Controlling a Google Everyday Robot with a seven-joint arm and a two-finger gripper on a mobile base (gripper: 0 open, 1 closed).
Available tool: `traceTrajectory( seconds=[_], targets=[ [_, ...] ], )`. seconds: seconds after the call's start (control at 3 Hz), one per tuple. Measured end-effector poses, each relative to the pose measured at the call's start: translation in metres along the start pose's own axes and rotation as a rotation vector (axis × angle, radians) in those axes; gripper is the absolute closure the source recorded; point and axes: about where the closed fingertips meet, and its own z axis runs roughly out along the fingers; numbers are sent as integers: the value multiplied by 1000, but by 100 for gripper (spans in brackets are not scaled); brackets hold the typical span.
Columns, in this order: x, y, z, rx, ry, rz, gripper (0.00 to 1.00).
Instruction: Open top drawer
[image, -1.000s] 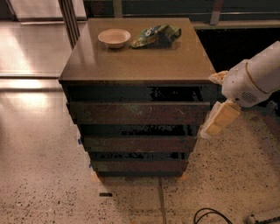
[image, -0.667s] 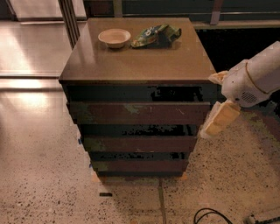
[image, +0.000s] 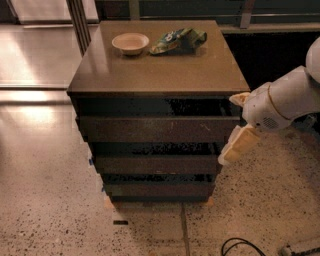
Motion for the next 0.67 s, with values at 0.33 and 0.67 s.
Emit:
traceTrajectory(
  seconds=[0.33,0.67],
  targets=[
    [-6,-4,28,-9,-41,-10,0],
    [-13,-5,58,-19,-72,-31,0]
  ],
)
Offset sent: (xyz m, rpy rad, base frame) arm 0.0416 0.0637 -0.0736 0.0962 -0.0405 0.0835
